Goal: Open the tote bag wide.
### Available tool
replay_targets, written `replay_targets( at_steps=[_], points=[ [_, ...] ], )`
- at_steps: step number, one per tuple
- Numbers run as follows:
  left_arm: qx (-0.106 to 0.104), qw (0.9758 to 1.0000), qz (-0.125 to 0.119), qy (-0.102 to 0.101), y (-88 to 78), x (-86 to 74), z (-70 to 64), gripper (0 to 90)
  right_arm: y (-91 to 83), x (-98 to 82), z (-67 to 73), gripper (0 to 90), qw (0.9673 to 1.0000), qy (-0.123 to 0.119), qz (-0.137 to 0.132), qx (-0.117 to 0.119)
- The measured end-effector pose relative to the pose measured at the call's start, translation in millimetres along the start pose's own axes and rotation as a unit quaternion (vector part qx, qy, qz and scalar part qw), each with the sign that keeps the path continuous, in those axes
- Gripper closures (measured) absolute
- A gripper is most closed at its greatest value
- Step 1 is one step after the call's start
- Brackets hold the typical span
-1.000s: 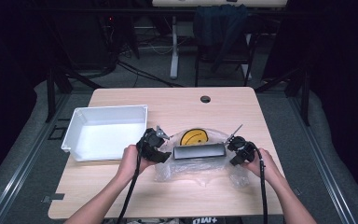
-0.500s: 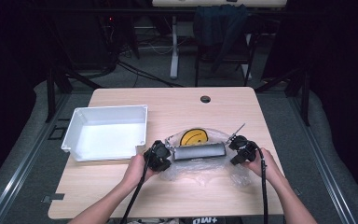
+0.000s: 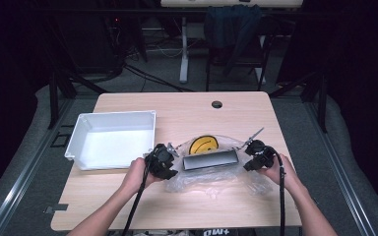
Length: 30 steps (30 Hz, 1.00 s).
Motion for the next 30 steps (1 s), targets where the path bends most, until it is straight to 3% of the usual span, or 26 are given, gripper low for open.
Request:
replay_targets(
  at_steps=[2,5,6,11,12,15,17,21,26,30],
  points=[
    [-0.004,0.9999,-0.008,0.005,-4.7,1.6,0.6,57.0,-4.3,0.3,-0.4,74.7,0.9998,0.010,-0.014,0.002],
    [-0.005,0.9998,-0.018,0.006,-8.9,4.8,1.4,48.3,-12.3,0.2,-2.2,65.0,0.9995,0.010,-0.028,0.008],
    [-0.005,0.9997,-0.022,0.007,-10.2,5.8,1.9,46.8,-15.9,0.3,-4.1,62.5,0.9995,0.002,-0.028,0.012],
    [-0.003,0.9991,-0.040,0.011,-15.6,10.1,4.9,39.8,-28.8,1.8,-5.7,49.0,0.9980,0.007,-0.059,0.024],
    [0.001,0.9989,-0.044,0.015,-17.9,11.8,6.0,37.6,-33.5,3.2,-5.9,40.8,0.9969,0.013,-0.074,0.023],
    [-0.002,0.9984,-0.053,0.020,-20.9,12.7,6.5,33.1,-35.9,4.0,-6.9,37.7,0.9957,0.021,-0.086,0.029],
    [0.006,0.9977,-0.062,0.025,-24.6,13.5,6.7,29.9,-37.6,3.8,-9.6,35.2,0.9955,0.017,-0.088,0.031],
    [0.007,0.9970,-0.070,0.033,-29.4,15.5,6.7,24.8,-39.5,-0.7,-14.2,14.9,0.9944,0.036,-0.095,0.029],
    [0.005,0.9974,-0.061,0.038,-27.8,22.0,7.9,24.5,-41.1,-4.6,-13.0,10.0,0.9920,0.048,-0.115,0.024],
    [0.001,0.9975,-0.054,0.046,-24.7,27.0,9.5,25.0,-38.5,-10.2,-12.2,9.4,0.9929,0.041,-0.111,0.009]
  ],
)
Point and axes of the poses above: each handheld gripper's, and its own axes: y roughly forward along the jaws, x roughly out of its top, z roughly to its left, the point moved 1 cm from there along y, roughly forward along the jaws, and after that the axes turned 12 degrees about -x, right-handed, at the moved point
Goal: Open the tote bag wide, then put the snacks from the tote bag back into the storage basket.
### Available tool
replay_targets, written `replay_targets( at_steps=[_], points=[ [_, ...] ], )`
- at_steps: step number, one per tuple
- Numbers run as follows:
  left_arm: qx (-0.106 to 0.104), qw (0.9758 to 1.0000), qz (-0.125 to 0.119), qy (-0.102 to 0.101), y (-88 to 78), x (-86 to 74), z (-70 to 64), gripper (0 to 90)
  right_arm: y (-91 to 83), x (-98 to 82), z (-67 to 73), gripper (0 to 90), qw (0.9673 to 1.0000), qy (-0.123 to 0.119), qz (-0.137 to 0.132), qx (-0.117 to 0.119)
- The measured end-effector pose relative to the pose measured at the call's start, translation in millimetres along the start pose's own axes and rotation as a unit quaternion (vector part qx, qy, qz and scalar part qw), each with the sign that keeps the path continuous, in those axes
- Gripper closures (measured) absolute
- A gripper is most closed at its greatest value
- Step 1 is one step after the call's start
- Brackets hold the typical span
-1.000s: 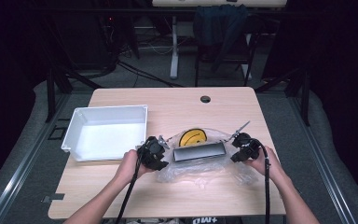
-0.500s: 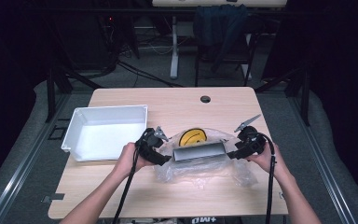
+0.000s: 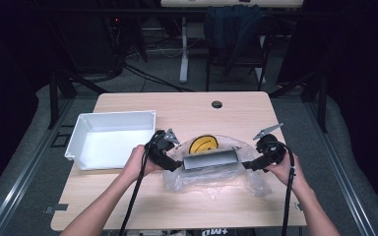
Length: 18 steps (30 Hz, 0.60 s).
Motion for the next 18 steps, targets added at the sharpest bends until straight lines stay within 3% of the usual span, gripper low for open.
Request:
replay_targets(
  at_steps=[7,12,18],
  points=[
    [-0.008,0.9998,0.014,0.014,4.4,9.9,1.0,26.0,0.9,-1.3,-3.6,12.4,1.0000,-0.001,-0.002,-0.005],
    [-0.018,0.9990,0.025,0.033,7.0,16.6,0.0,37.6,2.0,-2.4,-6.8,14.4,0.9999,0.001,-0.004,-0.009],
    [-0.035,0.9968,0.053,0.049,17.6,24.7,-1.3,45.2,2.4,-3.0,-7.8,14.9,1.0000,-0.002,-0.003,-0.005]
  ],
)
Point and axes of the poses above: each handheld gripper's, and its own axes: y roughly forward along the jaws, x roughly out of its top, z roughly to its left, the point moved 1 cm from there along y, roughly forward along the jaws, and after that the axes turned 12 degrees about -x, right-handed, at the moved point
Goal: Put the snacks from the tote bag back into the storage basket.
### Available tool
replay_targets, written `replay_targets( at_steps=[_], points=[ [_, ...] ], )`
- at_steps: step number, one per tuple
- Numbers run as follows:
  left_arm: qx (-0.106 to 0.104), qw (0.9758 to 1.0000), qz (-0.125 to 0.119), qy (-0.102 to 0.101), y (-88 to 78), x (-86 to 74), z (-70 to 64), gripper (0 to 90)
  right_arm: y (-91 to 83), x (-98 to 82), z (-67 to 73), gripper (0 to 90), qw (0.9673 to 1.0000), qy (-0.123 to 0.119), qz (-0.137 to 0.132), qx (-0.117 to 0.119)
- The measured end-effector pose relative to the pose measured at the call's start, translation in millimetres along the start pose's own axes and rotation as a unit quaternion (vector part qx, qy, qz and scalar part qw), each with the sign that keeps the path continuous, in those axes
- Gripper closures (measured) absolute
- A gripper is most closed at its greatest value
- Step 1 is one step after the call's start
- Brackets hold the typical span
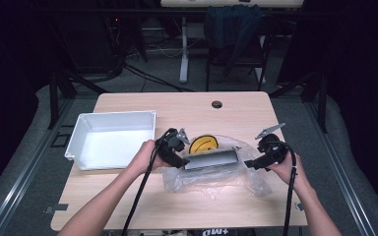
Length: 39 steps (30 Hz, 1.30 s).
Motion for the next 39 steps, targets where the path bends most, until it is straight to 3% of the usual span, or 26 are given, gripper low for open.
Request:
replay_targets(
  at_steps=[7,13,23,39],
  points=[
    [-0.015,0.9993,0.034,0.007,16.9,6.8,2.4,45.8,1.3,-0.4,0.8,15.1,1.0000,-0.001,0.003,-0.004],
    [-0.020,0.9987,0.044,0.016,23.8,10.9,-0.8,43.3,3.0,-0.5,1.7,15.5,1.0000,-0.004,0.007,-0.001],
    [-0.011,0.9970,0.070,0.032,33.7,14.5,-1.2,40.6,4.2,-0.5,1.8,15.8,0.9999,-0.006,0.009,-0.005],
    [-0.020,0.9945,0.095,0.039,46.4,16.1,3.4,38.8,7.3,0.4,3.1,15.8,0.9998,-0.011,0.018,0.000]
  ],
)
Point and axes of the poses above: each handheld gripper's, and its own axes: y roughly forward along the jaws, x roughly out of its top, z roughly to its left, the point moved 1 cm from there along y, roughly forward along the jaws, and after that the axes turned 12 degrees about -x, right-handed, at the moved point
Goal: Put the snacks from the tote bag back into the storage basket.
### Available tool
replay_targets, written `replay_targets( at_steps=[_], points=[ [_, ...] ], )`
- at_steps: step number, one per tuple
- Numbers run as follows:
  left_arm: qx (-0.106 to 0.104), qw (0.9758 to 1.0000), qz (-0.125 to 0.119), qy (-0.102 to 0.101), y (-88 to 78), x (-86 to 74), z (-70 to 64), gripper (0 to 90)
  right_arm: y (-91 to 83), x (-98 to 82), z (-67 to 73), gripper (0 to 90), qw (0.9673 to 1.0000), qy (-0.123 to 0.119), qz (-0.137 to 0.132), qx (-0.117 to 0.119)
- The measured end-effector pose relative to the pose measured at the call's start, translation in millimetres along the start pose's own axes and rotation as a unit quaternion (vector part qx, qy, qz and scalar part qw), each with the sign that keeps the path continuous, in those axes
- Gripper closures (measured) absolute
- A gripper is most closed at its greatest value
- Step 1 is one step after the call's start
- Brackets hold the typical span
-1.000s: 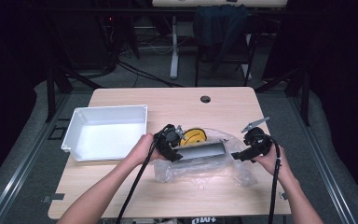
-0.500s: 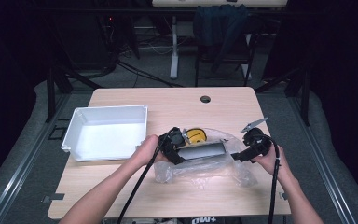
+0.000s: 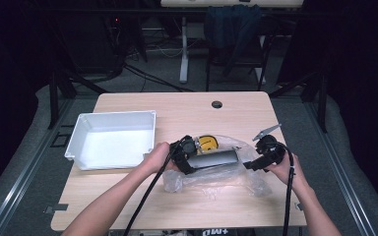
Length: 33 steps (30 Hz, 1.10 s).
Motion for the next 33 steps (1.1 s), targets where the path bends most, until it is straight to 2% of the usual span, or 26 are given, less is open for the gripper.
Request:
replay_targets(
  at_steps=[2,6,8,11,16,18,19,22,33],
  points=[
    [0.001,1.0000,0.001,0.004,1.9,0.9,1.0,38.9,1.6,-0.1,1.6,15.7,0.9999,0.009,-0.005,-0.001],
    [-0.005,0.9999,0.012,0.006,3.8,3.1,2.5,38.9,2.0,0.0,0.4,15.7,1.0000,-0.001,0.002,0.001],
    [-0.003,0.9999,0.008,0.006,7.1,3.4,3.3,38.8,2.8,-0.1,0.8,15.7,1.0000,0.000,0.004,0.002],
    [-0.009,0.9998,0.015,0.005,9.5,4.1,4.7,38.8,3.6,-0.2,1.4,15.6,1.0000,0.000,0.005,0.001],
    [0.002,0.9999,0.016,0.007,12.3,5.2,4.1,40.6,4.3,-0.3,2.2,15.5,1.0000,0.003,0.004,0.004],
    [-0.004,0.9997,0.022,0.010,10.9,5.8,3.9,41.2,5.2,-0.9,2.6,15.5,1.0000,0.008,0.001,0.005],
    [-0.005,0.9997,0.021,0.012,10.5,5.8,3.5,41.9,4.5,-0.6,1.0,15.5,1.0000,-0.001,0.007,0.003],
    [-0.006,0.9996,0.020,0.016,9.0,5.4,2.4,43.1,4.7,-0.8,0.6,15.5,0.9999,-0.002,0.009,0.006],
    [-0.004,0.9997,0.006,0.025,-6.7,3.8,-2.0,43.3,6.0,-0.2,2.9,15.6,0.9999,-0.004,0.011,0.004]
  ],
)
Point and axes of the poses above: each handheld gripper's, and its own axes: y roughly forward along the jaws, x roughly out of its top, z roughly to its left, the point moved 1 cm from there along y, roughly forward along the jaws, and after that the axes turned 12 degrees about -x, right-handed, at the moved point
